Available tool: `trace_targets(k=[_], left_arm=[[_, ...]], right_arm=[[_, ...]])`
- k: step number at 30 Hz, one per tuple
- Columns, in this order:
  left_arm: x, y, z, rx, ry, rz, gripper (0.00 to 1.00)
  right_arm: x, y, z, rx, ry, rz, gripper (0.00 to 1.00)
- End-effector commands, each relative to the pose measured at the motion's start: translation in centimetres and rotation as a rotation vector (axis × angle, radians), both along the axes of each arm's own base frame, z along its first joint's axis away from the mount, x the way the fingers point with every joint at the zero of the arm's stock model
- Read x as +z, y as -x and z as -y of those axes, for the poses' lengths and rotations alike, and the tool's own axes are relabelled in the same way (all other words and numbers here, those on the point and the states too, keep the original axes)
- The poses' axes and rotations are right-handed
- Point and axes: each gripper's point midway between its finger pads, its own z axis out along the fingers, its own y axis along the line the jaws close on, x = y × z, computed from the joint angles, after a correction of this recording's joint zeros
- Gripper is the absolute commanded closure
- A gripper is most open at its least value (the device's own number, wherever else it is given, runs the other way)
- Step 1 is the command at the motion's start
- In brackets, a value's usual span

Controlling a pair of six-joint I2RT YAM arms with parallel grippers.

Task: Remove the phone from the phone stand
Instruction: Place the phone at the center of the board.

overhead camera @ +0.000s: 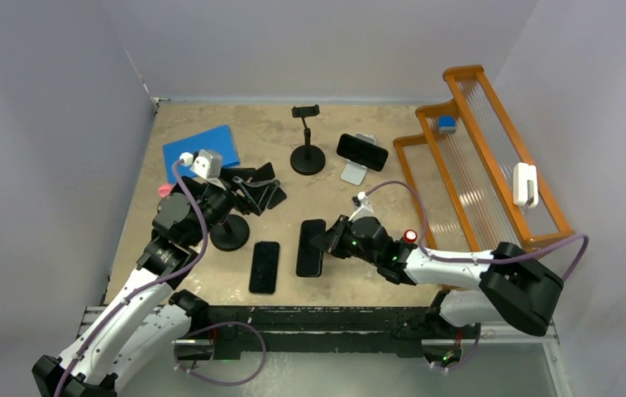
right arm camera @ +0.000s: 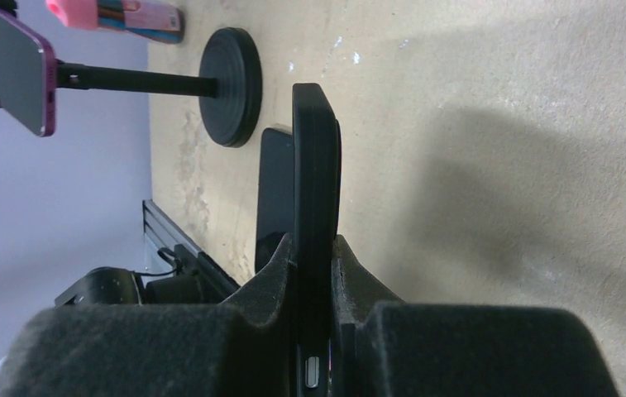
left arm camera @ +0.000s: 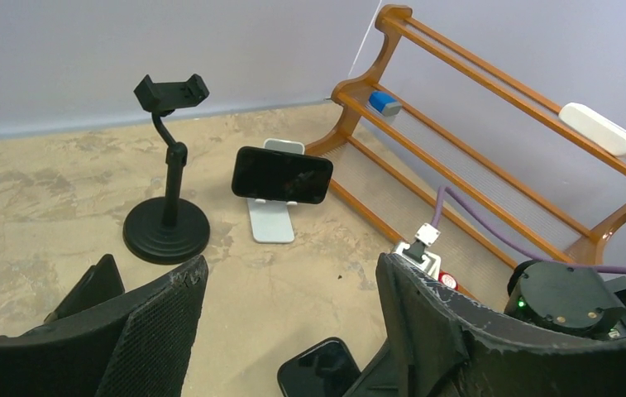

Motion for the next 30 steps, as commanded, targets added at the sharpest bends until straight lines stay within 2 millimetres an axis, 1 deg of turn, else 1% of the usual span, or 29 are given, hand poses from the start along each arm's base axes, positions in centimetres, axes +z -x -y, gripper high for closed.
trace_targets(k=[1, 5, 9, 20, 23, 27, 30], left_arm=[[2.9, 0.2, -0.2, 0.005, 0.053, 0.051, 0.28], [2.9, 0.3, -0.1, 0.003, 0.055, 0.051, 0.28], [2.9, 0.3, -0.1, 0.000, 0.056, 0.051, 0.28], [2.6, 0.3, 0.3, -0.017, 0.052, 0.039, 0.29], [2.5, 0.2, 0.4, -0.022, 0.051, 0.033, 0.29], [2.3, 0.1, 0.5, -0.023, 0.051, 0.027, 0.29], [2.3, 0.1, 0.5, -0.023, 0.051, 0.026, 0.29]], right_arm=[[3.2, -1.5, -2.0, -0.031, -0.136, 0.041, 1.00], [1.9, -1.5, -2.6, -0.022, -0.128, 0.009, 1.00], [1.1, -1.4, -3.0, -0.014, -0.128, -0.013, 1.00], [-0.3, -0.9, -4.0, 0.046, -0.114, -0.035, 1.00], [-0.5, -0.9, -4.4, 0.053, -0.129, -0.049, 1.00], [-0.6, -0.1, -5.0, 0.086, -0.171, -0.090, 1.00], [-1.0, 0.1, -5.3, 0.090, -0.184, -0.117, 1.00]])
